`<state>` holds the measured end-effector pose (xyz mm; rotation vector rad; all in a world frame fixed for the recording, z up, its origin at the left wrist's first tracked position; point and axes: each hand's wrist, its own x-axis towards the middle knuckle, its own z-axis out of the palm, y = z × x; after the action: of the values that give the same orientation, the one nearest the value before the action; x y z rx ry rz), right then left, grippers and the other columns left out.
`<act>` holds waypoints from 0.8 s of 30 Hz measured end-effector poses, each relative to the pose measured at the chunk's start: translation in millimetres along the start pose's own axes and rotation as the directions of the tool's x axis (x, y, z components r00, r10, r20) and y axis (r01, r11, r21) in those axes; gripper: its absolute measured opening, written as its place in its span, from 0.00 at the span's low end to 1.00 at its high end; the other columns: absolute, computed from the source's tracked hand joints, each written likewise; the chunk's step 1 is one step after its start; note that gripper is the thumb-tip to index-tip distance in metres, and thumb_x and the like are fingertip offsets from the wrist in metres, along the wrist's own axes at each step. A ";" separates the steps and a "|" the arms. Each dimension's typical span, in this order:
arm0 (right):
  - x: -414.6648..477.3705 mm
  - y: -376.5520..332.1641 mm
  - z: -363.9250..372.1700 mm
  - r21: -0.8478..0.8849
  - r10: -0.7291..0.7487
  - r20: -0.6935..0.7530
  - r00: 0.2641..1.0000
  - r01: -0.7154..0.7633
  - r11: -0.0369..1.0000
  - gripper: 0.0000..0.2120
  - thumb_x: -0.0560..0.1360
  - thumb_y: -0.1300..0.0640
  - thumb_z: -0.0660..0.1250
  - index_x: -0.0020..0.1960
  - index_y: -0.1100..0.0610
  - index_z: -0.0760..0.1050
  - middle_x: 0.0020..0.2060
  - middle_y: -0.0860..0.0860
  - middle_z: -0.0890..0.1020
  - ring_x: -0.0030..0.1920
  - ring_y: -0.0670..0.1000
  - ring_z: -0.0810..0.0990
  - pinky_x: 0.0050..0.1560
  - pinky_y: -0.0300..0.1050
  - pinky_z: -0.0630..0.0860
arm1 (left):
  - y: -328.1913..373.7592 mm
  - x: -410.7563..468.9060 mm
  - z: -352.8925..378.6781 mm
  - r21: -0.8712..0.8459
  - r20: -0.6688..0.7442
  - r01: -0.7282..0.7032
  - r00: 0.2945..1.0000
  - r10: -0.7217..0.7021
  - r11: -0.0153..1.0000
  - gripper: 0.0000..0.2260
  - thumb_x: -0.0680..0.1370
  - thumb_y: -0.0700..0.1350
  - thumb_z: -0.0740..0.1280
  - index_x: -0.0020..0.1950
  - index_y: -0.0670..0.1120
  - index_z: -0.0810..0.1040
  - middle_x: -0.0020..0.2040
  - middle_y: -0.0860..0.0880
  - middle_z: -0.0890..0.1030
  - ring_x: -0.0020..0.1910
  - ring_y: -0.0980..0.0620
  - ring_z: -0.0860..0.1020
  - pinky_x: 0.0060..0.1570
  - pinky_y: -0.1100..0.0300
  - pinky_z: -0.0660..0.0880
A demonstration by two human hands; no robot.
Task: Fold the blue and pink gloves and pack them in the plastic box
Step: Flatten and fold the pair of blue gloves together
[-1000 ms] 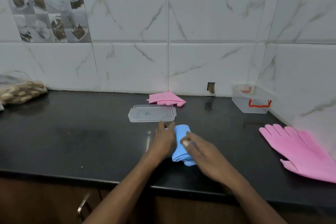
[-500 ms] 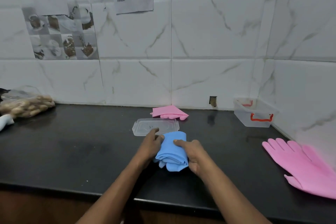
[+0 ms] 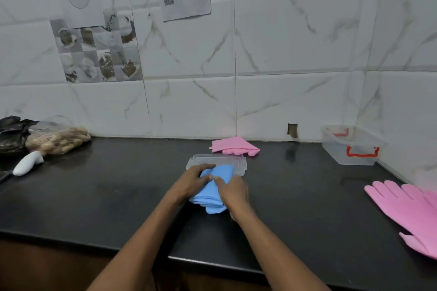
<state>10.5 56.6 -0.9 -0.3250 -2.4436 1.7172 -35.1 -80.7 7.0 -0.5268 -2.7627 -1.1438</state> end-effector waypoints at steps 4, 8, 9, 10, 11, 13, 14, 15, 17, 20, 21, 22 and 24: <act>1.4 6.1 -15.3 -0.646 -0.254 0.007 0.967 0.198 0.737 0.33 0.79 0.39 0.58 0.74 0.62 0.63 0.70 0.59 0.65 0.67 0.59 0.67 0.64 0.51 0.68 | -3.4 -1.6 15.3 0.156 -0.082 -0.114 0.988 0.128 0.981 0.23 0.81 0.41 0.63 0.76 0.53 0.66 0.77 0.44 0.61 0.77 0.47 0.58 0.74 0.53 0.56; 6.4 22.0 -27.8 -0.477 -0.205 0.400 0.893 0.394 0.785 0.33 0.82 0.42 0.50 0.81 0.55 0.44 0.80 0.57 0.46 0.77 0.61 0.56 0.75 0.53 0.57 | 2.3 6.7 16.7 0.247 0.031 -0.263 0.964 0.264 0.933 0.19 0.83 0.38 0.58 0.72 0.51 0.73 0.77 0.49 0.64 0.78 0.50 0.56 0.76 0.48 0.46; 6.0 25.0 -28.0 -0.488 -0.183 0.429 0.884 0.398 0.777 0.34 0.82 0.39 0.48 0.81 0.54 0.41 0.80 0.57 0.43 0.79 0.61 0.52 0.77 0.55 0.52 | 0.7 6.4 16.6 0.219 0.096 -0.227 0.973 0.211 0.949 0.17 0.84 0.42 0.56 0.72 0.52 0.71 0.77 0.52 0.65 0.78 0.52 0.55 0.76 0.46 0.44; 4.7 28.0 -26.4 -0.524 -0.153 0.444 0.883 0.395 0.755 0.37 0.80 0.35 0.46 0.80 0.54 0.38 0.80 0.57 0.40 0.79 0.61 0.46 0.78 0.57 0.45 | -3.0 6.6 17.7 0.200 0.138 -0.193 0.976 0.167 0.961 0.17 0.85 0.47 0.54 0.73 0.53 0.70 0.77 0.53 0.65 0.79 0.53 0.54 0.76 0.45 0.43; 3.0 31.2 -23.3 -0.577 -0.128 0.444 0.887 0.392 0.716 0.39 0.79 0.32 0.44 0.80 0.54 0.36 0.79 0.58 0.38 0.79 0.60 0.42 0.77 0.59 0.40 | -6.6 6.2 19.4 0.206 0.155 -0.176 0.977 0.146 0.963 0.18 0.85 0.50 0.52 0.74 0.54 0.68 0.77 0.54 0.64 0.79 0.54 0.53 0.76 0.44 0.43; -1.5 32.7 -18.4 -0.675 -0.091 0.424 0.901 0.381 0.632 0.45 0.74 0.26 0.41 0.79 0.54 0.34 0.78 0.58 0.36 0.79 0.58 0.36 0.74 0.63 0.34 | -9.0 6.1 23.2 0.301 0.170 -0.188 0.975 0.142 0.935 0.19 0.85 0.53 0.50 0.77 0.56 0.63 0.79 0.54 0.60 0.79 0.54 0.50 0.77 0.43 0.44; -1.9 30.9 -18.2 -0.693 -0.071 0.427 0.901 0.377 0.615 0.48 0.72 0.24 0.41 0.79 0.54 0.33 0.78 0.58 0.35 0.79 0.58 0.35 0.74 0.64 0.33 | -7.7 6.5 24.3 0.371 0.194 -0.203 0.971 0.138 0.906 0.20 0.85 0.53 0.49 0.77 0.57 0.61 0.80 0.54 0.57 0.79 0.53 0.49 0.76 0.42 0.43; -2.1 26.9 -20.5 -0.692 -0.045 0.450 0.892 0.380 0.615 0.49 0.71 0.23 0.41 0.79 0.54 0.34 0.78 0.58 0.35 0.79 0.58 0.35 0.74 0.64 0.33 | -5.1 6.9 23.7 0.434 0.228 -0.212 0.966 0.122 0.876 0.20 0.85 0.53 0.48 0.78 0.57 0.59 0.80 0.54 0.55 0.80 0.53 0.47 0.76 0.42 0.42; 0.2 15.6 -34.6 -0.629 -0.022 0.522 0.852 0.403 0.665 0.47 0.71 0.23 0.41 0.80 0.52 0.39 0.79 0.58 0.40 0.80 0.57 0.41 0.75 0.62 0.39 | 4.0 8.5 18.5 0.499 0.288 -0.213 0.955 0.071 0.840 0.21 0.85 0.53 0.49 0.79 0.57 0.57 0.81 0.53 0.52 0.80 0.51 0.45 0.75 0.40 0.41; 5.8 5.1 -80.6 -0.369 -0.119 0.504 0.855 0.338 0.866 0.38 0.74 0.26 0.47 0.72 0.49 0.70 0.72 0.53 0.71 0.70 0.51 0.71 0.73 0.52 0.63 | 24.9 11.8 7.5 0.504 0.242 -0.179 0.968 0.060 0.845 0.19 0.84 0.52 0.55 0.76 0.55 0.65 0.80 0.51 0.58 0.79 0.52 0.53 0.76 0.40 0.41; 7.0 7.0 -98.4 -0.356 -0.173 0.444 0.879 0.351 0.866 0.33 0.75 0.28 0.51 0.63 0.50 0.78 0.63 0.51 0.79 0.61 0.48 0.77 0.68 0.51 0.70 | 32.6 12.5 6.0 0.517 0.179 -0.177 0.979 0.096 0.838 0.19 0.83 0.51 0.57 0.74 0.54 0.68 0.78 0.50 0.61 0.78 0.52 0.57 0.76 0.42 0.43; 9.4 12.3 -115.2 -0.408 -0.221 0.381 0.898 0.378 0.831 0.27 0.76 0.32 0.56 0.57 0.50 0.80 0.56 0.50 0.82 0.55 0.47 0.79 0.65 0.50 0.73 | 40.8 12.7 6.3 0.524 0.101 -0.174 0.985 0.143 0.834 0.18 0.82 0.49 0.59 0.73 0.53 0.71 0.77 0.49 0.66 0.76 0.52 0.62 0.77 0.45 0.46; 16.2 27.5 -145.1 -0.537 -0.254 0.307 0.917 0.387 0.750 0.19 0.78 0.43 0.65 0.63 0.52 0.79 0.60 0.49 0.82 0.59 0.46 0.79 0.63 0.40 0.72 | 58.4 10.5 12.6 0.454 -0.092 -0.176 0.966 0.242 0.873 0.16 0.81 0.47 0.62 0.68 0.50 0.76 0.71 0.49 0.74 0.71 0.50 0.70 0.74 0.52 0.56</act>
<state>31.5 201.8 22.4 0.2454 -2.9273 0.8544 -23.8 -30.6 39.3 -0.6331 -2.6308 -0.4580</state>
